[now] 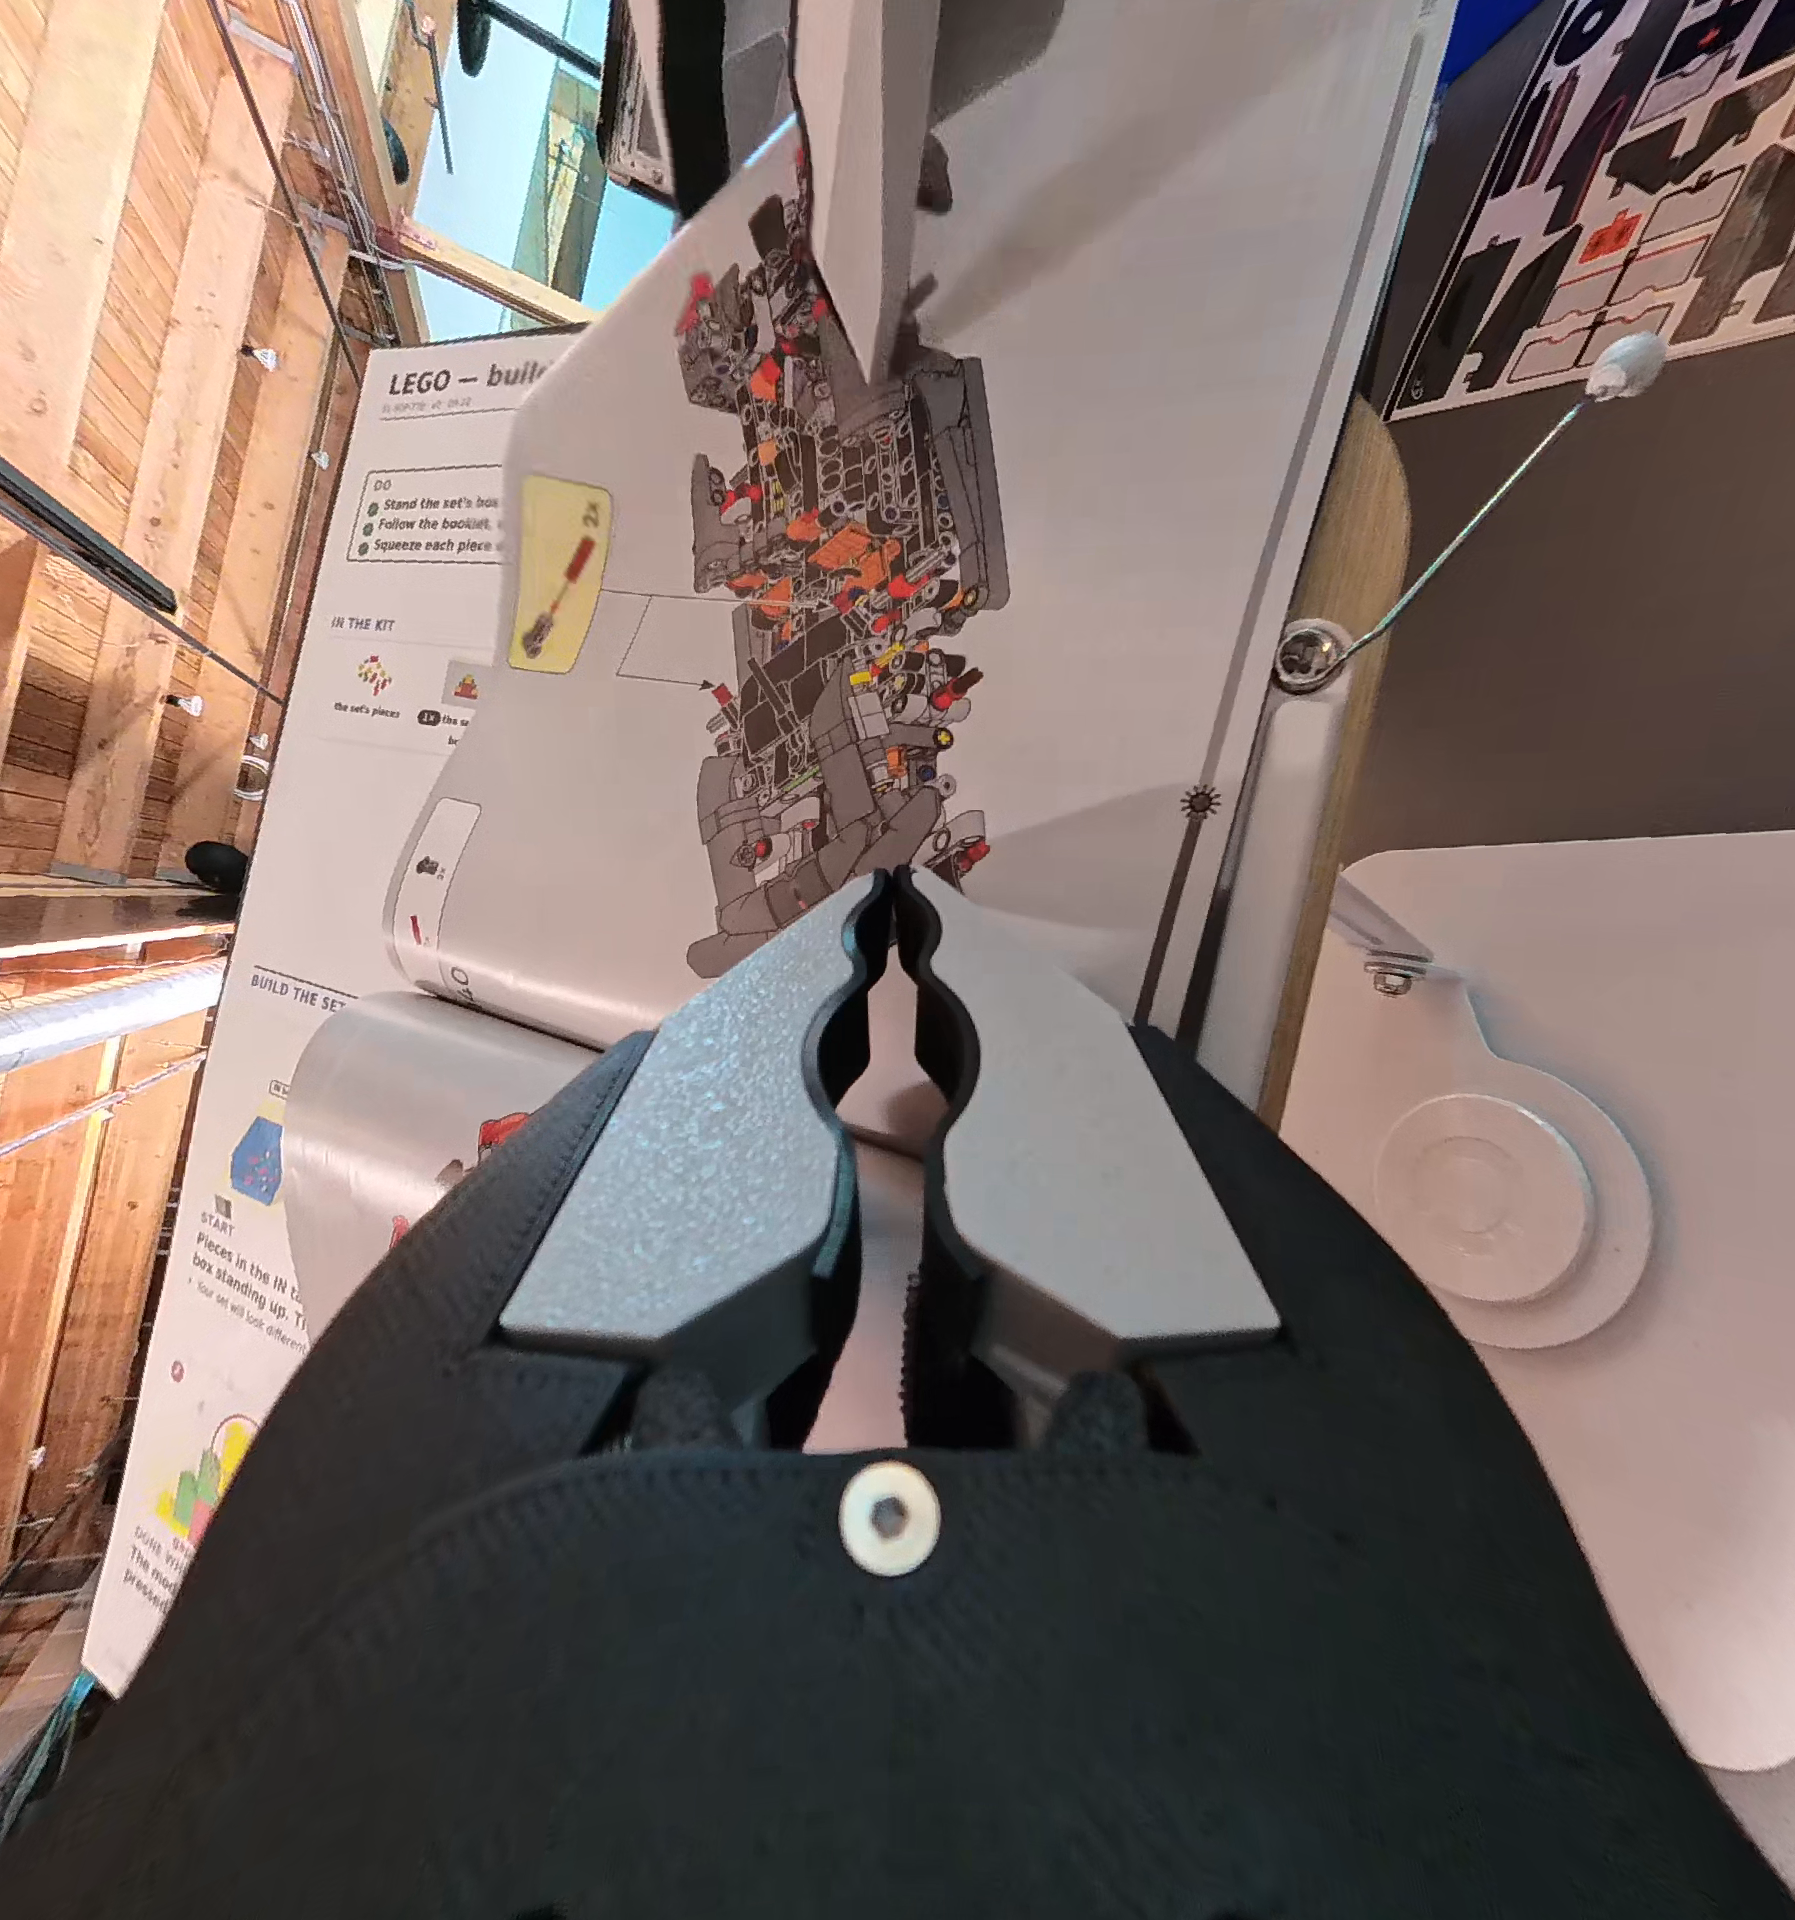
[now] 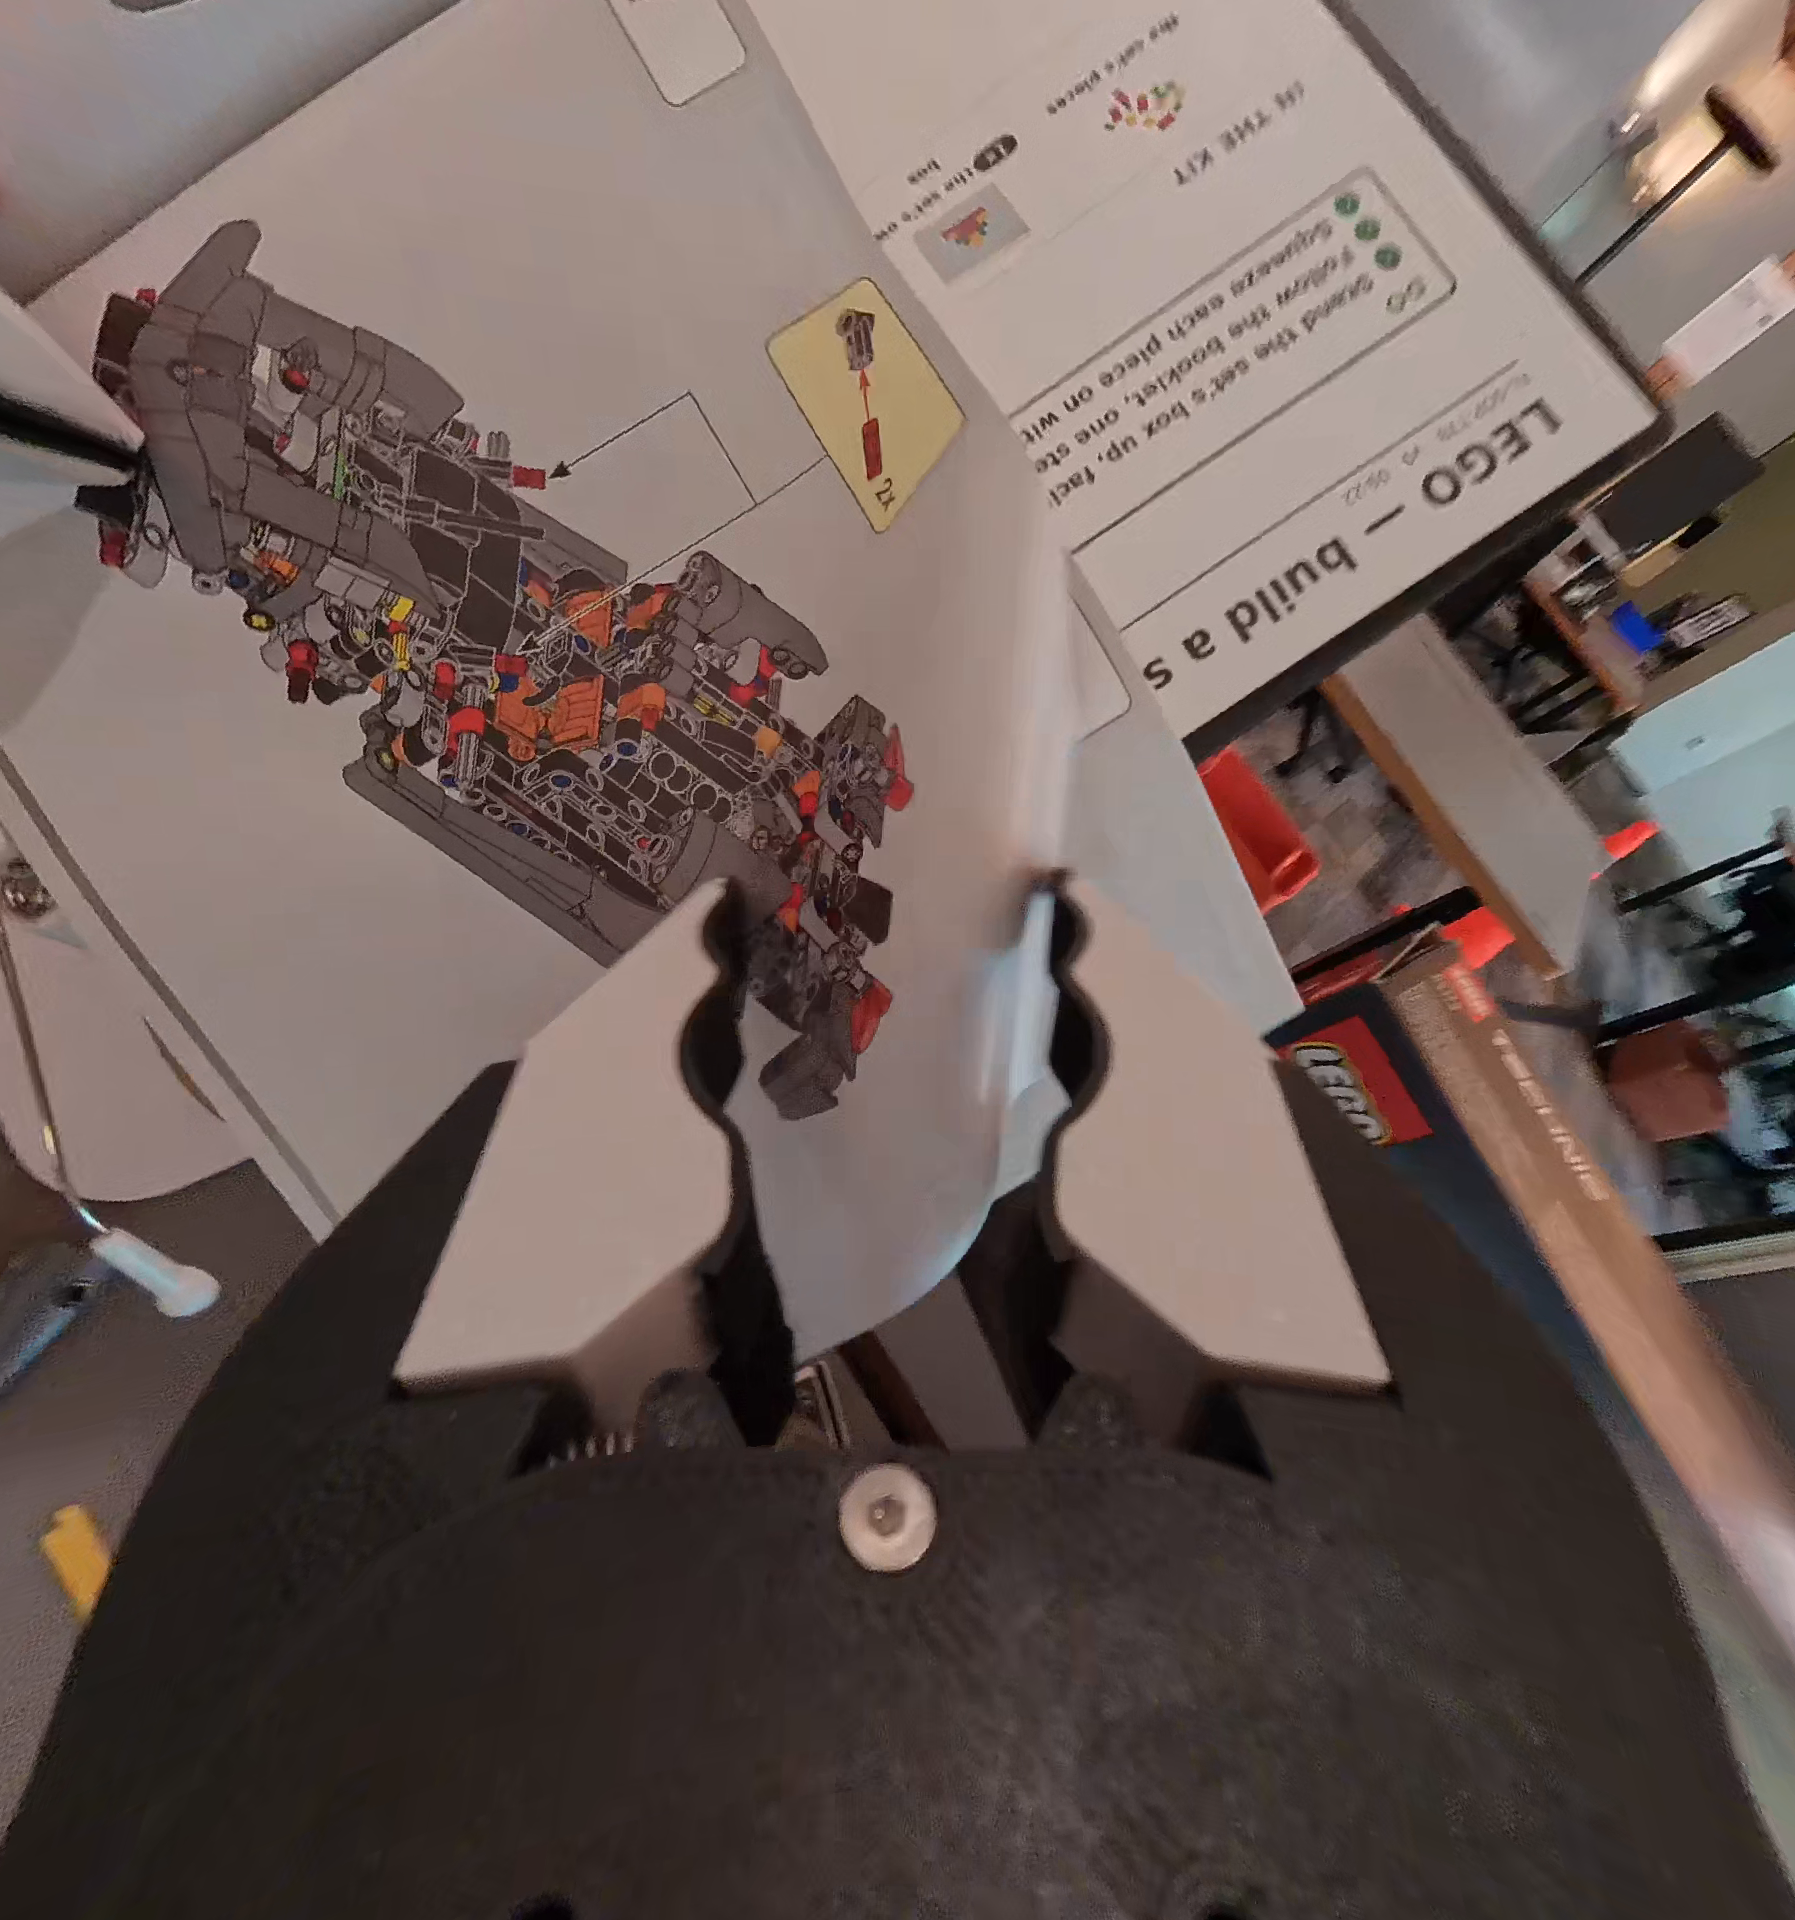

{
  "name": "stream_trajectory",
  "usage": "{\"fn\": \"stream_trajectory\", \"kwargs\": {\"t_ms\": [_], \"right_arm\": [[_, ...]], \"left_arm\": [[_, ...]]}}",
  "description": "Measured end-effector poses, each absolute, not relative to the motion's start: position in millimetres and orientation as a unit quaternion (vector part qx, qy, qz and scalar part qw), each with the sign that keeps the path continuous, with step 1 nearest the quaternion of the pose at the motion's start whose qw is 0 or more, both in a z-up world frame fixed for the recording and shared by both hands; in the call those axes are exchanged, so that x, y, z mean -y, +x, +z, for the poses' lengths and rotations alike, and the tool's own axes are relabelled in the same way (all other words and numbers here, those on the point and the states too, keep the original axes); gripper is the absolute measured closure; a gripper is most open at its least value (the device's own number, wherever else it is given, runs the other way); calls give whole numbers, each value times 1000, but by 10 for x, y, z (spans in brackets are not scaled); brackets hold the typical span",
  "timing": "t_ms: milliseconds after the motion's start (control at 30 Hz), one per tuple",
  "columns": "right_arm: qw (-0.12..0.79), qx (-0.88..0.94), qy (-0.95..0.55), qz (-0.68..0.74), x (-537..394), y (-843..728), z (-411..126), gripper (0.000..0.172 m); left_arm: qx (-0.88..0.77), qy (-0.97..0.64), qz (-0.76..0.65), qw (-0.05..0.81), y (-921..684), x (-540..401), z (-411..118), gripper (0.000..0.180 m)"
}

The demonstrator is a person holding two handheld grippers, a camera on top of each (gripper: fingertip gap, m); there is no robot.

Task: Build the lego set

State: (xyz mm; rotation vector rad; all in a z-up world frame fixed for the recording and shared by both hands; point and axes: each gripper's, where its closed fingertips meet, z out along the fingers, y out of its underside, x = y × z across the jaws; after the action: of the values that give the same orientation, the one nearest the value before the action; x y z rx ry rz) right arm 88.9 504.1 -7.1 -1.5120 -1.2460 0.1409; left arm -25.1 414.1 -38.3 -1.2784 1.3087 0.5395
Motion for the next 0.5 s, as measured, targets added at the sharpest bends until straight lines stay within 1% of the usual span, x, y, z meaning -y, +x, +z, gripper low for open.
{"fn": "stream_trajectory", "kwargs": {"t_ms": [33, 100, 133, 233, 300, 400, 433, 500], "right_arm": [[563, 533, -631, 44, -5025, 896, -60, 129], [566, 541, -622, 27, -4982, 888, -74, 142], [566, 547, -617, 20, -4950, 875, -86, 152], [561, 566, -604, 15, -4798, 826, -102, 172], [543, 583, -603, 41, -4610, 763, -88, 172], [509, 589, -612, 138, -4243, 571, 49, 172], [498, 588, -614, 169, -4121, 495, 120, 172], [496, 578, -610, 221, -3949, 332, 308, 172]], "left_arm": [[-559, -547, 230, 579, -251, -4141, -382, 180], [-560, -546, 231, 579, -250, -4139, -383, 180], [-560, -546, 231, 579, -248, -4137, -383, 180], [-558, -545, 230, 581, -250, -4131, -379, 180], [-552, -548, 223, 587, -257, -4114, -368, 179], [-543, -553, 192, 602, -251, -3993, -325, 161], [-539, -552, 172, 612, -233, -3913, -298, 157], [-526, -551, 128, 635, -213, -3726, -204, 147]]}}
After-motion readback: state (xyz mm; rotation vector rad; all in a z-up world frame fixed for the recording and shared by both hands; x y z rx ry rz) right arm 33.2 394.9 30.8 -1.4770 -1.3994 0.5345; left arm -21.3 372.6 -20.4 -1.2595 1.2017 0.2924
